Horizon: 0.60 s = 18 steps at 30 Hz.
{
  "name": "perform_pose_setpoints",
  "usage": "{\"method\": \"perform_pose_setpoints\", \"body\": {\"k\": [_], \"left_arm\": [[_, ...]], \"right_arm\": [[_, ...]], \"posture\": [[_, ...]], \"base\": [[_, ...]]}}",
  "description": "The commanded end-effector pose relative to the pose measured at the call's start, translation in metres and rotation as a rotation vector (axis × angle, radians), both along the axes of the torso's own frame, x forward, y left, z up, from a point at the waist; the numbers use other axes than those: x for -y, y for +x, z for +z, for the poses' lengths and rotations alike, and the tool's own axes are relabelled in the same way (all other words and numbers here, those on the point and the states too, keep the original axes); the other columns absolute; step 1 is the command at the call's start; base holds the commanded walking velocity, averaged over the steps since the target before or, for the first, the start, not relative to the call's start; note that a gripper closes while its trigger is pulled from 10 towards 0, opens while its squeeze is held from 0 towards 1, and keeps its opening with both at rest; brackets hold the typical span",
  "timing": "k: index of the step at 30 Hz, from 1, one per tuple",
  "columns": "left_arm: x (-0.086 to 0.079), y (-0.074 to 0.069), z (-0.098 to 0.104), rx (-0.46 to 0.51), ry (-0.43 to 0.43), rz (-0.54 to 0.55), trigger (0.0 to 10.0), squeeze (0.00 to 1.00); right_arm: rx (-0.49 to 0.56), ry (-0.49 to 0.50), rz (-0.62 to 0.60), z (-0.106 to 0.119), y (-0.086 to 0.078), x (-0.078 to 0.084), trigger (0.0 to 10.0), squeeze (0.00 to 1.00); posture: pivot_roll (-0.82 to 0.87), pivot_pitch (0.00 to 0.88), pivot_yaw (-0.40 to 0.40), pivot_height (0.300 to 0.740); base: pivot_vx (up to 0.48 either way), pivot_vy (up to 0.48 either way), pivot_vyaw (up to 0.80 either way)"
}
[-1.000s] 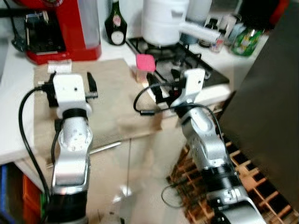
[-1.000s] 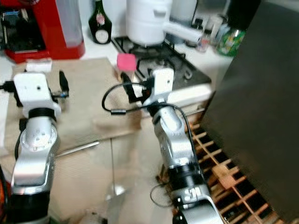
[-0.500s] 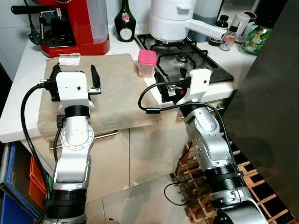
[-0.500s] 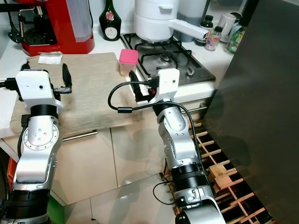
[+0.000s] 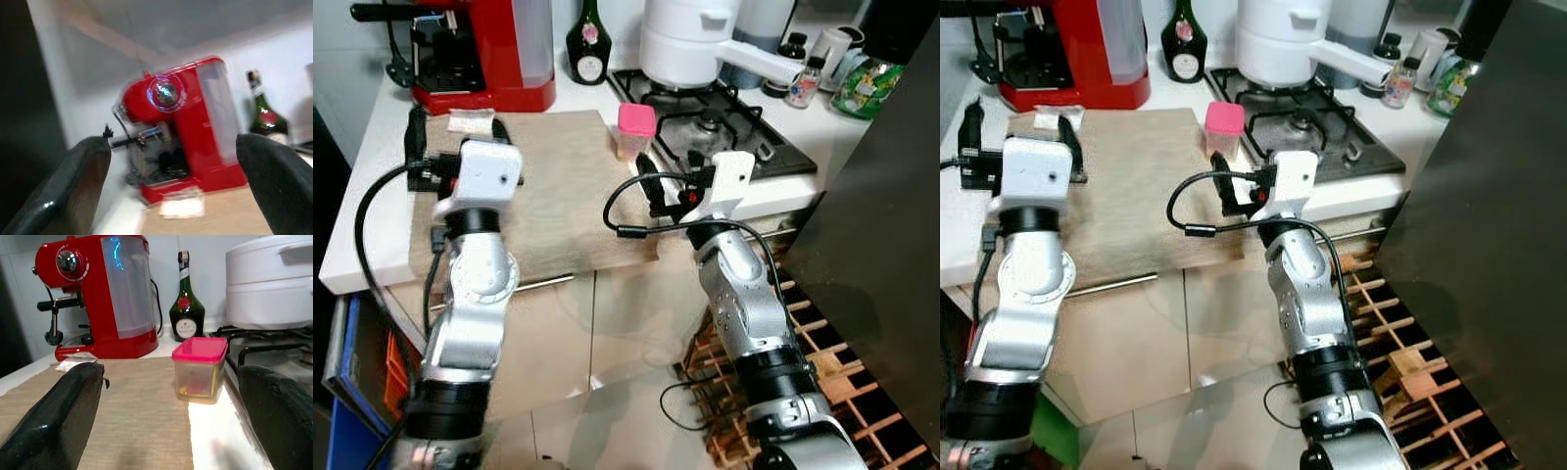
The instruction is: Restocking fridge
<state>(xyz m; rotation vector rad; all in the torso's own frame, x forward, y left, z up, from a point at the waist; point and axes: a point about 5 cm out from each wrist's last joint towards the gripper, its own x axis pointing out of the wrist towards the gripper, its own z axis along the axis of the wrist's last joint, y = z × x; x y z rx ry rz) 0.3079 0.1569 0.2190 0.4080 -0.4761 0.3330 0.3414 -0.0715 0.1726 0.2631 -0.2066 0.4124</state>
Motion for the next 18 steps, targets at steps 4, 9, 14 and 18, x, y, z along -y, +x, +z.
{"method": "perform_pose_setpoints", "body": {"k": [4,9,14,18], "left_arm": [[0.004,0.005,0.000,-0.036,-0.130,-0.112,10.0,0.00],[-0.006,0.009,-0.017,-0.127,-0.307,-0.087,10.0,0.00],[-0.006,0.010,-0.011,-0.099,-0.261,-0.107,10.0,0.00],[-0.002,0.013,-0.009,-0.098,-0.249,-0.136,10.0,0.00]], "right_arm": [[0.007,-0.002,-0.031,0.003,0.007,0.010,10.0,0.00],[0.053,-0.080,-0.076,0.011,0.010,0.013,10.0,0.00],[0.074,-0.106,-0.058,0.012,0.009,0.011,10.0,0.00],[0.063,-0.096,-0.034,0.011,0.008,0.007,10.0,0.00]], "posture": [[0.09,0.000,-0.065,0.740],[0.08,0.000,-0.061,0.740],[0.07,0.000,-0.041,0.740],[0.05,0.000,-0.045,0.740]], "base": [[0.000,0.000,0.00],[0.000,0.000,0.00],[0.000,0.000,0.00],[0.000,0.360,-0.52]]}}
